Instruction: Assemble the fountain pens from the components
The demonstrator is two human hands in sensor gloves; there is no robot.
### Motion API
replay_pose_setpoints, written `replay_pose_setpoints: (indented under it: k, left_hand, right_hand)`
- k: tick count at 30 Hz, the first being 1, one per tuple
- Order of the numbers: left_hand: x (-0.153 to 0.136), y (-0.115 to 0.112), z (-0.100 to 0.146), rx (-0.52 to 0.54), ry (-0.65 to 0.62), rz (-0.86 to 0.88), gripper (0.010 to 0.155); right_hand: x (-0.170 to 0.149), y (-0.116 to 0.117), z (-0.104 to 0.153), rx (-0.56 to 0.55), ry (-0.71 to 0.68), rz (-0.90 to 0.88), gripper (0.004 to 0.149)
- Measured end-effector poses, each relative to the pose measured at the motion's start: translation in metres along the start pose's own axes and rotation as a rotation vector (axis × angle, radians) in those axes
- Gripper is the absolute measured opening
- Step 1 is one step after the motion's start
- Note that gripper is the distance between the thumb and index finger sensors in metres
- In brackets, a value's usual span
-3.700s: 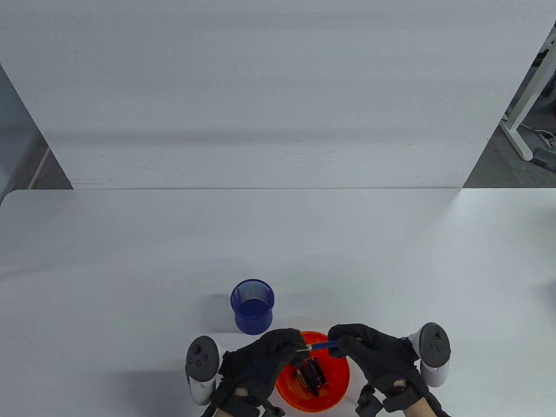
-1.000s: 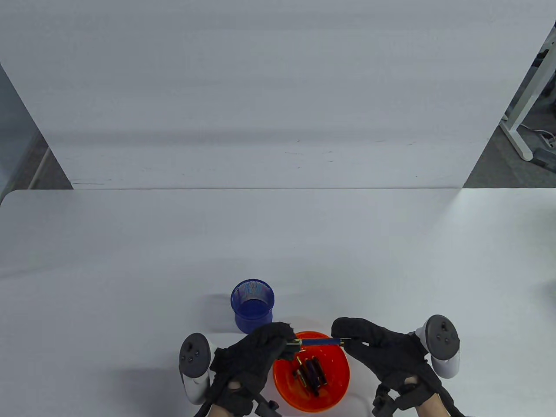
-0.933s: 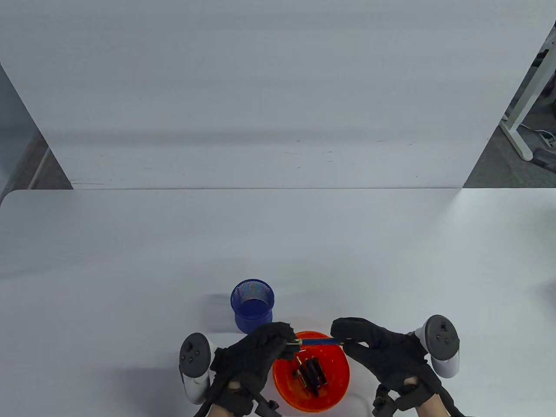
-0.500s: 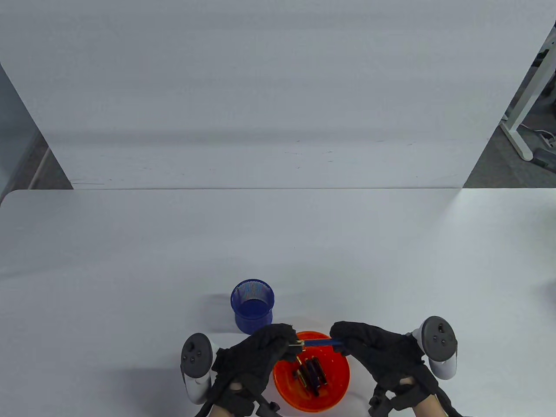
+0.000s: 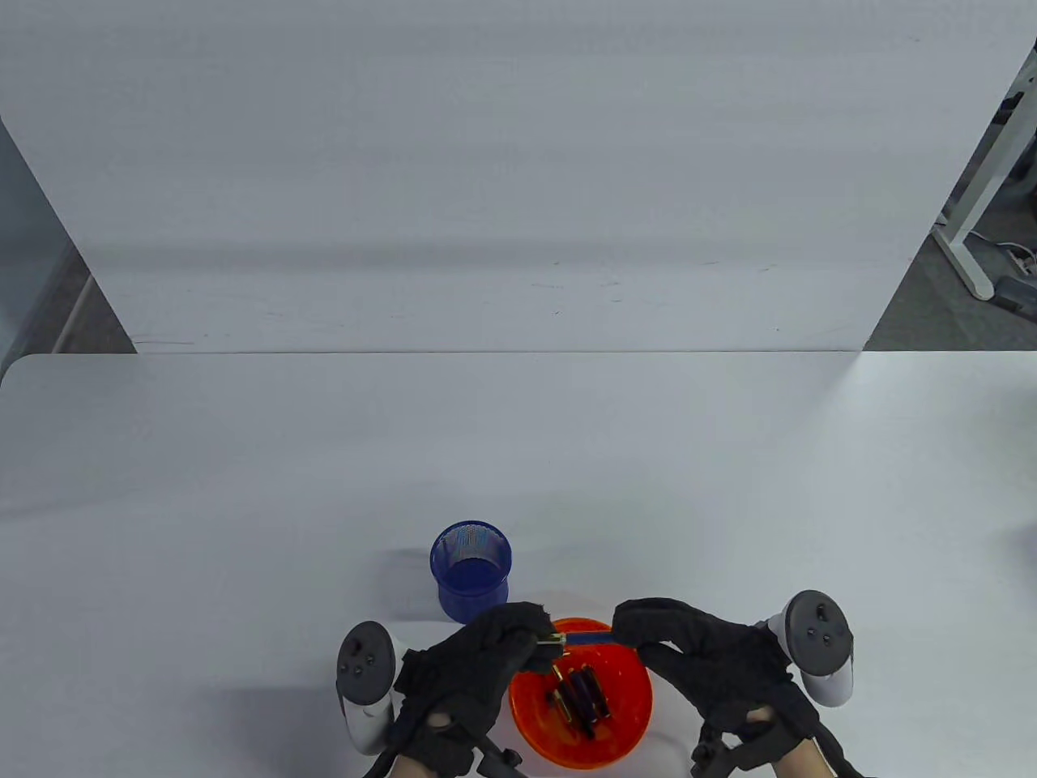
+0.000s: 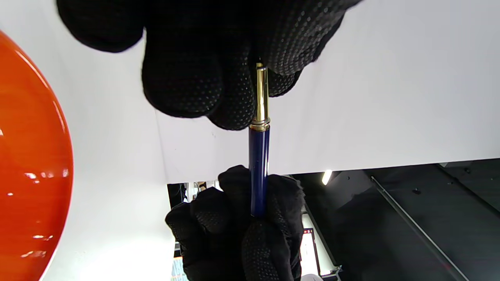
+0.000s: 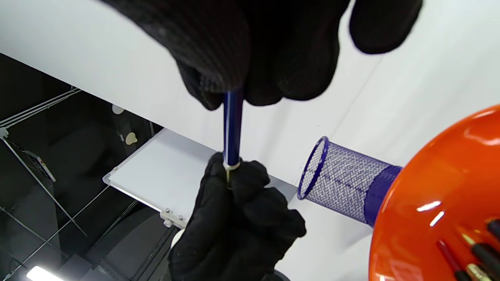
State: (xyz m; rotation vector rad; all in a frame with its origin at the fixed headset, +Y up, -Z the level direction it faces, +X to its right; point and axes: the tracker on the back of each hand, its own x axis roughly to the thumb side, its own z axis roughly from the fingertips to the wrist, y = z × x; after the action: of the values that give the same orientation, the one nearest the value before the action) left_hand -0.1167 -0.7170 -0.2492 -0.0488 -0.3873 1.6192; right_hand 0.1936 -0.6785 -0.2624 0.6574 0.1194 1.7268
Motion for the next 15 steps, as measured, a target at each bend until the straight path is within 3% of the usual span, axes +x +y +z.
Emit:
replay_pose_setpoints:
  k: [15]
  left_hand:
    - [-0.0001,0.0017,0.0004,-0.002,-0.002,-0.010,0.039]
  right_hand:
    - [-0.0035,-0.0008,0.0000,0.012,-0.001,-0.034,0.046]
